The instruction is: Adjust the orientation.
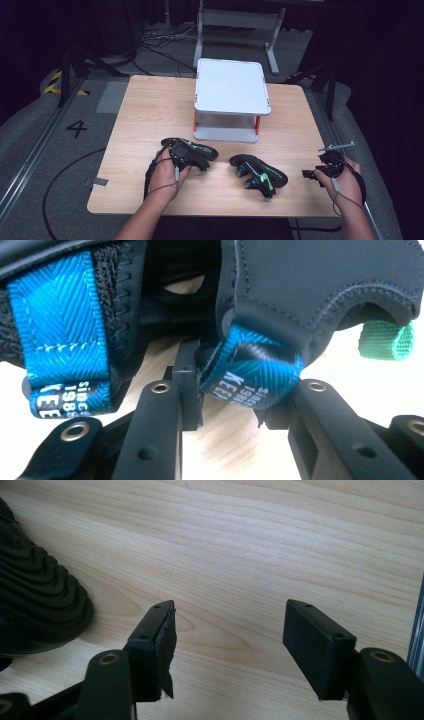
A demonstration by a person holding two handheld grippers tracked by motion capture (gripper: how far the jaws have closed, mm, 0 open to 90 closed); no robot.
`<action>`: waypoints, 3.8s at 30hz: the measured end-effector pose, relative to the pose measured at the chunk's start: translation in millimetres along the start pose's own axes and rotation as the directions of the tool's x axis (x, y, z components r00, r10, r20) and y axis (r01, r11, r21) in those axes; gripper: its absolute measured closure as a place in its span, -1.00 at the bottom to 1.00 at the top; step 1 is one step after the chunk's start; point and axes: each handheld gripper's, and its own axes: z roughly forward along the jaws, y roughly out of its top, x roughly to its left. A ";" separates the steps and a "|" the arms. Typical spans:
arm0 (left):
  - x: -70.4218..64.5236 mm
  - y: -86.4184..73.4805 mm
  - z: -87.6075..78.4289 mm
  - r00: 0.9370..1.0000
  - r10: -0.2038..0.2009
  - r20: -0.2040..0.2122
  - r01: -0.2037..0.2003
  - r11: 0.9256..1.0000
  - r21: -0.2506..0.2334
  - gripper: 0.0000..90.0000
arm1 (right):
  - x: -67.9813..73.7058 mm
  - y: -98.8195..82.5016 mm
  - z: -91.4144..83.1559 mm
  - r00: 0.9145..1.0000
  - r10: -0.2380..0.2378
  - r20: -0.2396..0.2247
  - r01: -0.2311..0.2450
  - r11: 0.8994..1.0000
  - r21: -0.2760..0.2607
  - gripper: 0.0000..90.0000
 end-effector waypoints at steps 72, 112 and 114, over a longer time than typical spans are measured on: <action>-75.8 62.7 -29.6 0.969 0.228 0.096 -0.220 0.972 -0.083 0.16 | -0.6 -17.3 -21.6 1.000 -0.010 0.010 0.010 0.997 -0.077 -0.19; -36.9 3.4 -75.6 0.977 0.184 0.107 -0.177 0.981 -0.079 -0.08 | 44.8 22.1 -10.1 0.981 -0.186 -0.053 0.180 0.979 -0.099 -0.19; -27.9 -0.5 -76.7 0.985 0.157 0.077 -0.153 0.987 -0.051 -0.09 | 54.4 24.1 -12.1 0.974 -0.215 -0.072 0.207 0.973 -0.105 -0.19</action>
